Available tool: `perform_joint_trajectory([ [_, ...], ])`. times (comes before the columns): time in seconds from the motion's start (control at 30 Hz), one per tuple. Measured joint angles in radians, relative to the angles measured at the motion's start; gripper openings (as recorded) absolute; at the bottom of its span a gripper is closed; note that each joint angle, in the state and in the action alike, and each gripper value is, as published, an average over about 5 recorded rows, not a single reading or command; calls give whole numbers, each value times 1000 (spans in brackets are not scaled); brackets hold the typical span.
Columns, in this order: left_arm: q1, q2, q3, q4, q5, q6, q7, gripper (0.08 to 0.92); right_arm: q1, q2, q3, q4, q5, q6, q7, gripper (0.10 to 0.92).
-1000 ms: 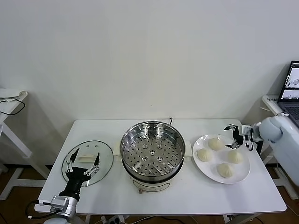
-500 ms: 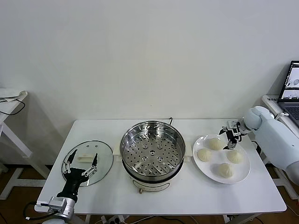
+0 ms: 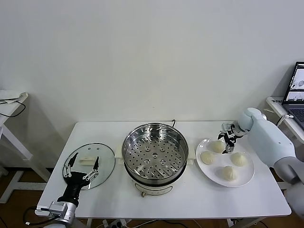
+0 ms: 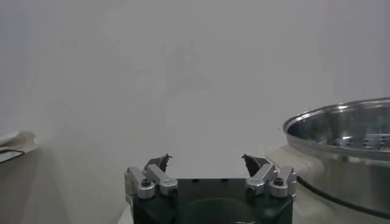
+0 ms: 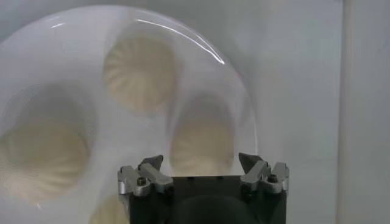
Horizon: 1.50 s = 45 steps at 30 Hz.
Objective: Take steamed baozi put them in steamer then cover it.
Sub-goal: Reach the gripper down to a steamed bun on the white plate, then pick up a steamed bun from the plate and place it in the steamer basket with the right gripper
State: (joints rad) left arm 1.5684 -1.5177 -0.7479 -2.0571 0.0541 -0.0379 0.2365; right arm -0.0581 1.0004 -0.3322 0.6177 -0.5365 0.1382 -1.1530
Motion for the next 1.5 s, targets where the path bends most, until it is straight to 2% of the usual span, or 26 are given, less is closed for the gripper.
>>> perform_joint_trajectory([
  [0.2, 3, -1, -1, -1, 0, -4, 0, 823, 0, 10, 5, -9, -19, 1, 3, 811],
  [0.37, 5, -3, -1, -3, 0, -5, -1, 823, 0, 19, 10, -18, -31, 4, 9, 704],
  [0.47, 7, -3, 0, -5, 1, -6, -2, 823, -1, 23, 13, -21, -37, 6, 12, 668],
  [0.9, 14, -3, -1, -14, 3, -10, -2, 823, 13, -11, -18, 24, -6, 27, -3, 662],
  [1.1, 16, 0, 3, -21, 3, -8, -2, 823, 68, -93, -107, 147, 95, 66, -38, 662],
  [1.5, 22, 5, 12, -34, 12, -2, -3, 823, 378, -240, -431, 528, 309, 220, -110, 662],
])
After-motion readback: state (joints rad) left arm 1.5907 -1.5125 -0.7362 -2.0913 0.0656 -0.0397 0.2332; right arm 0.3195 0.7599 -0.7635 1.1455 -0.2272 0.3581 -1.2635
